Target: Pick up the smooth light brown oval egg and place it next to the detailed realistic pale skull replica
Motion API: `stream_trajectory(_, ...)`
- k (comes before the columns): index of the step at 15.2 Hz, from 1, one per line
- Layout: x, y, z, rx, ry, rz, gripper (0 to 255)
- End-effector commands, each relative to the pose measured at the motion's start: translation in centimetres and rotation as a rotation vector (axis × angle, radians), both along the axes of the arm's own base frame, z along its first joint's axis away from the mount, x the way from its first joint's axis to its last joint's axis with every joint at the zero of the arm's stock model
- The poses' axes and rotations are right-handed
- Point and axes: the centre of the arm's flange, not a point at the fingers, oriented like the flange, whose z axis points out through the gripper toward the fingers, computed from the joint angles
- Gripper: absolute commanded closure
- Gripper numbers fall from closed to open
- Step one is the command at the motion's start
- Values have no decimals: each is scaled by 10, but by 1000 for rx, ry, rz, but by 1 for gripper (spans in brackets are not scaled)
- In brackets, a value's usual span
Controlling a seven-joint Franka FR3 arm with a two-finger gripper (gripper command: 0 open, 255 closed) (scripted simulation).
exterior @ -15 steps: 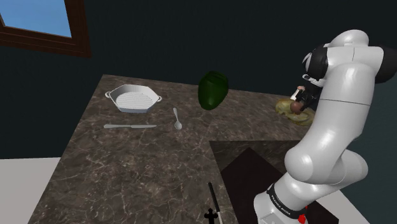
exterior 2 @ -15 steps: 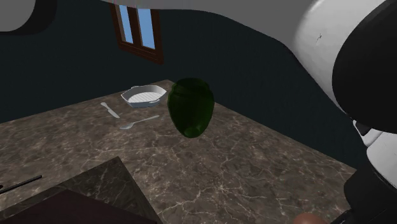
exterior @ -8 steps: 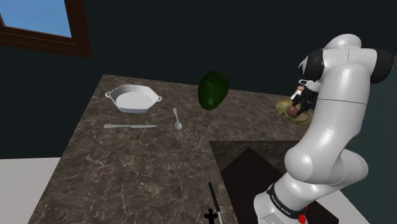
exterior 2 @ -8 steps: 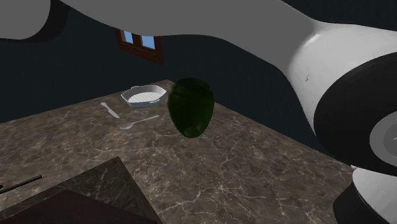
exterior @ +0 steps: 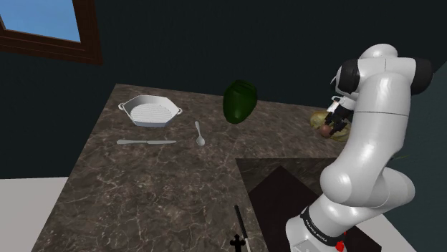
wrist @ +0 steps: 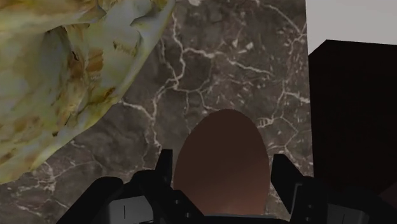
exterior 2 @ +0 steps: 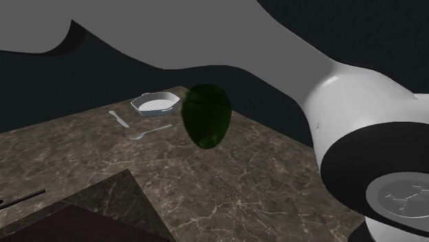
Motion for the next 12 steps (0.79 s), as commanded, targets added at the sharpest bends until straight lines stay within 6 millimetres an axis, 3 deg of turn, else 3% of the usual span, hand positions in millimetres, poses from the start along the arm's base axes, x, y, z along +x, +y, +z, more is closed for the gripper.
stream_trajectory(1, 0, 1, -10, -1, 0, 0, 255)
stream_trajectory(10, 0, 1, -59, -1, 0, 0, 255)
stream_trajectory(12, 0, 1, -59, -1, 0, 0, 255)
